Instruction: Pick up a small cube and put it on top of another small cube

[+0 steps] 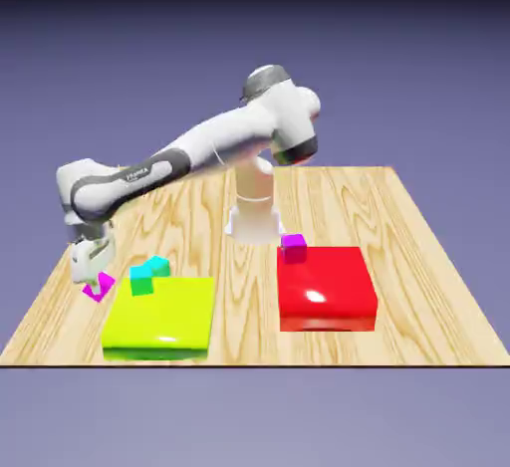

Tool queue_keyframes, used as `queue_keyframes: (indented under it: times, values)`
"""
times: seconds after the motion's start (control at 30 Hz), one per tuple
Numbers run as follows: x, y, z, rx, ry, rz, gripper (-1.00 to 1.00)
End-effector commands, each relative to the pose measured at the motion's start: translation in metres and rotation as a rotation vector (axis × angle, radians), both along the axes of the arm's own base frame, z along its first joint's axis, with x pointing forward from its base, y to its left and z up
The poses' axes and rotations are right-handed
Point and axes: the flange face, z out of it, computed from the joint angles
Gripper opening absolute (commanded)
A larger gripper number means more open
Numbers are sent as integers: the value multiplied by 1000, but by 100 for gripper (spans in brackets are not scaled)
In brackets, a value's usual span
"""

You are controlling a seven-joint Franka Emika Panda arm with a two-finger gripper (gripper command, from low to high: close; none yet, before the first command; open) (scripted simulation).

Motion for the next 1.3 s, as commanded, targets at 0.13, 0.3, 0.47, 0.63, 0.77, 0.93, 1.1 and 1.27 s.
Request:
queue_keyframes:
  times: [0.13,0.3,0.47,0.63,0.77,0.93,1.1,1.27]
  values:
    - [-55,-9,11,79,-13,-111,-100]
    - [-88,2,8,218,6,-207,-100]
    - [-114,20,1,389,47,-310,-100]
    - [-143,36,2,545,57,-425,-100]
    - [-174,42,13,627,7,-511,-100]
    - [-176,43,-1,629,0,-532,-100]
    - [-173,49,-18,633,0,-542,-100]
    - [-163,59,-33,633,5,-533,-100]
